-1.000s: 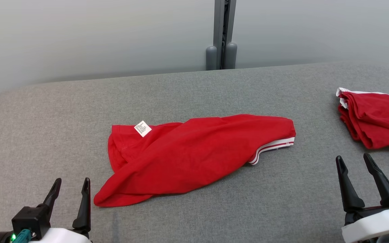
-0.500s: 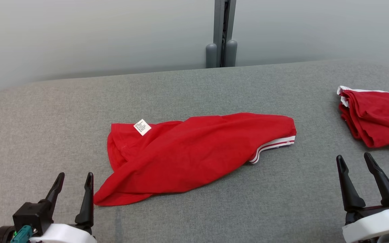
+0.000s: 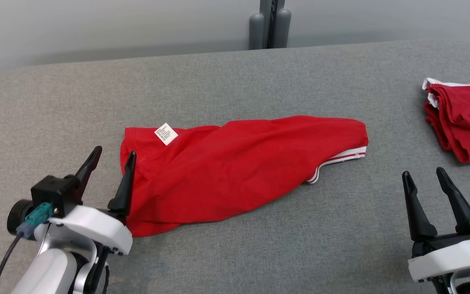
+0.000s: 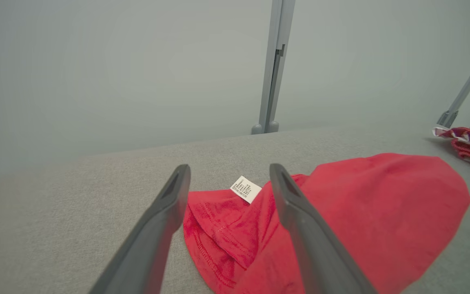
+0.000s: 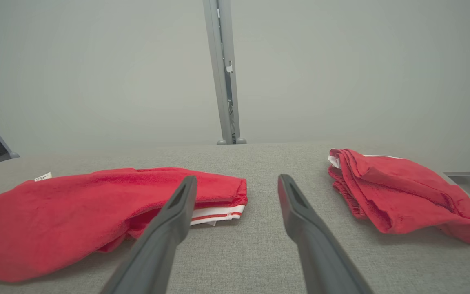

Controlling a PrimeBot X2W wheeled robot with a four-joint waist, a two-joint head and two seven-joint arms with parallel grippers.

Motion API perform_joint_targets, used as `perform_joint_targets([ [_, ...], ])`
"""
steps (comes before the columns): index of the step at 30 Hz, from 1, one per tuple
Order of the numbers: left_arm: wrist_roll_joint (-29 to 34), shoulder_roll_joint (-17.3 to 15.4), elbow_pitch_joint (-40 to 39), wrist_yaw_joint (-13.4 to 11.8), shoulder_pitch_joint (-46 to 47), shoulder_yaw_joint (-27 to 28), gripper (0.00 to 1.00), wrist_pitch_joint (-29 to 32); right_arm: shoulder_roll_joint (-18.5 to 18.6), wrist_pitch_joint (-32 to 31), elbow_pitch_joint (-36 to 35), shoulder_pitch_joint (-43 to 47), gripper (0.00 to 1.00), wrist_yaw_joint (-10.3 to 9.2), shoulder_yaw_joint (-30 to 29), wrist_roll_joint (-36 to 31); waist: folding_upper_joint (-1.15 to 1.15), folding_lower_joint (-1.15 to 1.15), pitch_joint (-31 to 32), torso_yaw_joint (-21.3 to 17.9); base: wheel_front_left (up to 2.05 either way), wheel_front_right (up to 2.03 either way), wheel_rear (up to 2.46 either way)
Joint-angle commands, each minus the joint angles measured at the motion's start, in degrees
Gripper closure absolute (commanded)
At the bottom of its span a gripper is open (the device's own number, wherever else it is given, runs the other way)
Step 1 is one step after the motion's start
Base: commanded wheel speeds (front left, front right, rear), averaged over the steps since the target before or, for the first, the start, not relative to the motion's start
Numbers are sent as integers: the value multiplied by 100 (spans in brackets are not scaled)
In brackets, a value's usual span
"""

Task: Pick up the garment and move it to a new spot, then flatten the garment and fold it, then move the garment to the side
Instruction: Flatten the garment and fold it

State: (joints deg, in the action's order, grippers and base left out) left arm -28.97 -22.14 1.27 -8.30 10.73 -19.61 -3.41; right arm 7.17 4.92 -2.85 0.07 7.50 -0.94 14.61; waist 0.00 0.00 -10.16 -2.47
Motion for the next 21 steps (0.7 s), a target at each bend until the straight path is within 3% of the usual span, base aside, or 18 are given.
perform_joint_targets([
  [1, -52, 10, 80, 52, 163, -19, 0, 50, -10, 39, 9, -70, 0, 0, 11, 2, 0, 0, -157, -77, 0, 0, 0],
  [13, -346, 153, 1811, 929, 1457, -453, 0, 775, -109, 239, 215, -428, 0, 0, 167, 2, 0, 0, -750, -393, 0, 0, 0],
  [19, -355, 189, 2438, 1196, 1841, -671, 0, 1058, -133, 333, 319, -549, 0, 0, 210, 18, 0, 0, -870, -494, 0, 0, 0],
  [20, -373, 195, 2541, 1227, 1900, -701, 12, 1107, -136, 348, 338, -573, 0, -1, 214, 24, 0, 0, -886, -511, 0, 0, 0],
  [21, -371, 198, 2633, 1246, 1973, -717, 61, 1101, -139, 350, 357, -585, 0, -1, 220, 31, 0, 0, -897, -527, 0, 0, 0],
])
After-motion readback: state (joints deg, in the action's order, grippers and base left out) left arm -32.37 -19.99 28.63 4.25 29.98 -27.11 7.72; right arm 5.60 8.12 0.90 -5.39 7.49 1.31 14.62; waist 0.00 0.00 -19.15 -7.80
